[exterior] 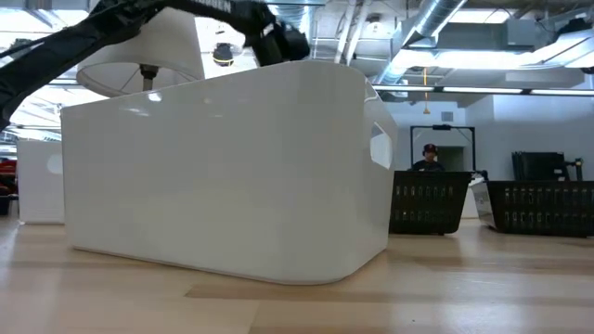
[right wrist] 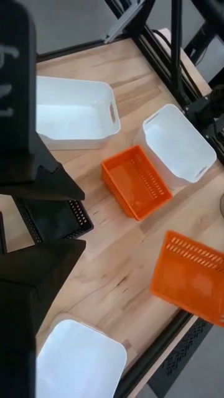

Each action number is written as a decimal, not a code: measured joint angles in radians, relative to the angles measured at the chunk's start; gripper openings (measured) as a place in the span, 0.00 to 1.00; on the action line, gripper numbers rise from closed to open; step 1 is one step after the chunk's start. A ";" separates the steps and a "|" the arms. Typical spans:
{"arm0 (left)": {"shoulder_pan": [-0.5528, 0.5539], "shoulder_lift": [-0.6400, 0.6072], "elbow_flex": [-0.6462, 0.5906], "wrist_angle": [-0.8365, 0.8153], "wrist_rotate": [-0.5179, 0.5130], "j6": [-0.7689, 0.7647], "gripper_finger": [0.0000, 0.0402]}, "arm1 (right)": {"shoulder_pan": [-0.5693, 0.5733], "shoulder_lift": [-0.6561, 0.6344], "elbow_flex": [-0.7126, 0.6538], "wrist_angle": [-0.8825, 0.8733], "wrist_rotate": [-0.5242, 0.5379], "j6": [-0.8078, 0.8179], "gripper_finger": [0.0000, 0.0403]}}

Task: Stack baskets by color
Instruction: Stack the bottom orange bin on top of the top orange bin

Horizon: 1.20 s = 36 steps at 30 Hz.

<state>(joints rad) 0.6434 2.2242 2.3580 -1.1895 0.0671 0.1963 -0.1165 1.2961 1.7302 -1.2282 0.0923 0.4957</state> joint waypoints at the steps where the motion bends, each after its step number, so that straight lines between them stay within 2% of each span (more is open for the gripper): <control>1: -0.004 -0.020 0.000 0.000 0.000 -0.007 0.00 | 0.000 0.000 0.000 0.000 0.000 0.000 0.33; 4: -0.014 -0.100 -0.065 0.001 0.007 -0.021 0.00 | 0.000 0.000 0.000 0.000 0.001 -0.015 0.33; 7: -0.025 -0.136 -0.071 -0.111 0.009 -0.023 0.00 | -0.001 0.000 0.000 -0.001 0.000 -0.030 0.33; 11: -0.063 -0.152 -0.073 -0.222 0.027 0.035 0.00 | -0.003 0.000 0.000 -0.001 -0.003 -0.037 0.33; 20: -0.183 -0.159 -0.073 -0.293 0.034 0.077 0.00 | -0.003 0.000 0.000 -0.001 -0.006 -0.063 0.33; 25: -0.240 -0.181 -0.073 -0.393 0.032 0.098 0.00 | -0.003 0.000 0.000 -0.001 -0.007 -0.078 0.32; 36: -0.301 -0.253 -0.073 -0.380 0.050 0.126 0.00 | -0.003 -0.001 0.000 -0.011 -0.009 -0.110 0.32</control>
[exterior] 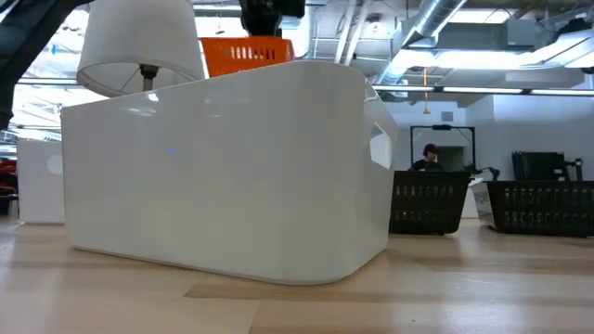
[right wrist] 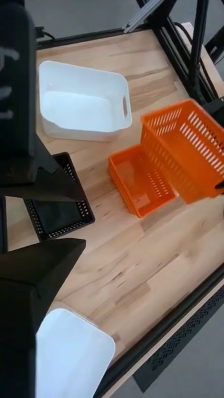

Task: Stack baskets by color
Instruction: Stack the bottom orange bin on top of the top orange bin

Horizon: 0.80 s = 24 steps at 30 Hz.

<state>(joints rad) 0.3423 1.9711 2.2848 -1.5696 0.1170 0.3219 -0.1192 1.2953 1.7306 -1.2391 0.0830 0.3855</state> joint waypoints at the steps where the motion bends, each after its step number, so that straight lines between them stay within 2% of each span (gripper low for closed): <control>1: -0.005 -0.006 0.000 0.002 0.003 0.006 0.00 | 0.000 0.000 0.000 -0.002 0.000 0.000 0.32; 10: 0.000 -0.017 -0.003 0.062 0.022 0.014 0.00 | 0.000 0.000 0.000 -0.007 0.000 -0.002 0.32; 13: -0.008 -0.028 -0.065 0.084 0.028 0.010 0.00 | 0.000 0.000 0.000 -0.009 0.000 -0.002 0.32; 17: -0.017 -0.089 -0.238 0.138 0.018 0.049 0.00 | 0.000 0.000 0.000 -0.010 0.000 -0.002 0.32; 20: -0.016 -0.167 -0.416 0.294 0.011 0.054 0.00 | 0.000 0.000 0.000 -0.010 0.000 -0.002 0.32; 24: -0.010 -0.242 -0.631 0.544 -0.050 0.087 0.00 | 0.000 0.000 0.000 -0.010 0.000 -0.002 0.32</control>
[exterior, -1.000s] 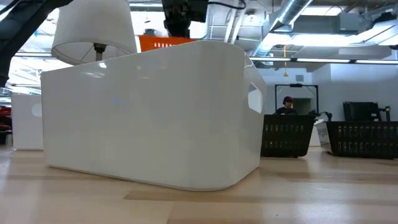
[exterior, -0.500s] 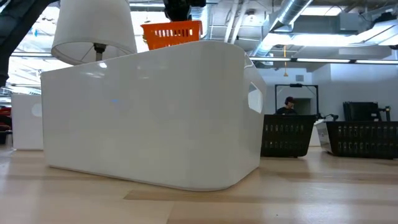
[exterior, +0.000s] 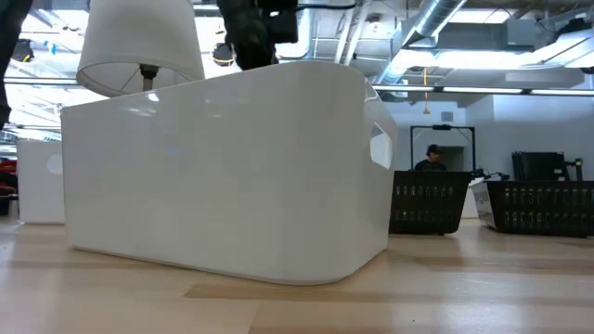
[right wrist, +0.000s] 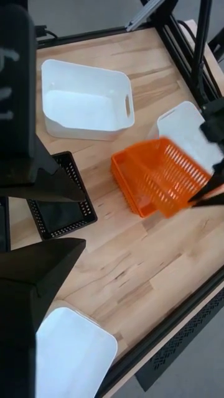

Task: Stack baskets by color
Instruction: Stack the bottom orange bin on top of the top orange bin

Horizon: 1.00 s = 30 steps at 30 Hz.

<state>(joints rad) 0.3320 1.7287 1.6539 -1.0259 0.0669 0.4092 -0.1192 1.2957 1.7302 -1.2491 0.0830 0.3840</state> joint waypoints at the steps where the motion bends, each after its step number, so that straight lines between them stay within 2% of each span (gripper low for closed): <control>1: 0.003 -0.006 -0.036 0.053 0.000 -0.001 0.00 | 0.000 0.000 0.000 0.000 0.000 0.000 0.32; 5: 0.005 -0.006 -0.113 0.091 0.022 -0.006 0.00 | 0.001 0.000 0.000 0.001 0.000 0.004 0.32; 15: 0.006 0.004 -0.167 0.092 0.060 0.017 0.00 | 0.000 0.000 0.000 0.005 0.000 0.011 0.32; 23: 0.006 0.007 -0.170 0.094 0.110 0.037 0.00 | 0.000 0.000 0.000 0.005 0.000 0.010 0.32; 30: 0.006 0.007 -0.170 0.094 0.149 0.080 0.06 | 0.000 0.000 0.000 0.004 0.000 0.008 0.31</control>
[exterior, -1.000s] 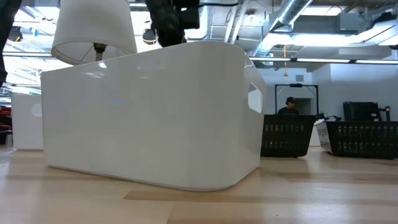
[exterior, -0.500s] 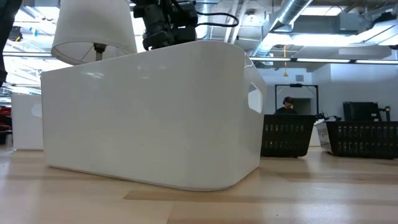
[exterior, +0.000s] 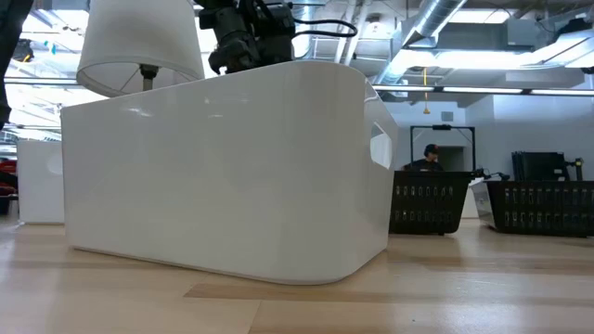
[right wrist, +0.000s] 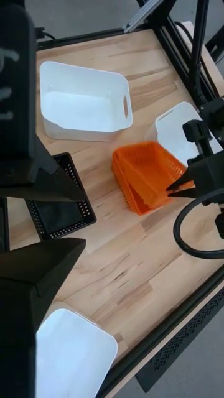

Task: Stack baskets by color
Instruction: Stack the bottom orange bin on top of the top orange bin, then stack the bottom white bin on top of the middle left white bin

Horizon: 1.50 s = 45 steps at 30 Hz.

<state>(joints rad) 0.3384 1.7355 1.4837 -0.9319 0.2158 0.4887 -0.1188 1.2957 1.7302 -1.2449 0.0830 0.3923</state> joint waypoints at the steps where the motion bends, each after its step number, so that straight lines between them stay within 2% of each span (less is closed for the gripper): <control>1: 0.000 0.000 0.000 0.002 0.010 0.002 0.06 | 0.000 0.000 0.000 0.000 0.000 0.000 0.31; 18: -0.001 0.001 0.001 0.002 -0.041 0.034 0.10 | 0.000 0.000 0.000 0.000 0.000 0.000 0.31; 22: -0.001 0.003 0.054 -0.040 -0.057 0.024 0.12 | 0.000 0.000 0.000 -0.008 0.000 -0.001 0.31; 25: 0.000 0.003 0.130 -0.080 -0.081 0.001 0.17 | 0.000 0.000 0.000 -0.020 0.000 -0.001 0.31; 29: 0.000 0.002 0.240 -0.083 -0.138 -0.068 0.30 | 0.000 0.000 0.000 -0.062 0.000 0.000 0.32; 32: 0.000 0.002 0.310 -0.085 -0.221 -0.153 0.40 | 0.000 0.002 0.000 -0.119 0.004 0.007 0.33; 35: 0.000 0.001 0.370 -0.109 -0.254 -0.218 0.47 | 0.000 0.016 0.000 -0.198 0.079 0.081 0.33; 40: 0.011 0.000 0.408 -0.039 -0.253 -0.363 0.50 | 0.007 0.028 0.000 -0.323 0.161 0.163 0.33; 43: 0.025 0.000 0.384 0.013 -0.254 -0.412 0.51 | 0.012 0.031 0.000 -0.322 0.182 0.197 0.33; 45: 0.032 0.001 0.376 -0.015 -0.251 -0.434 0.51 | 0.021 0.033 0.000 -0.322 0.187 0.204 0.33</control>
<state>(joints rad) 0.3707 1.7367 1.8600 -0.9466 -0.0348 0.0546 -0.0982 1.3291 1.7298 -1.5669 0.2703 0.5961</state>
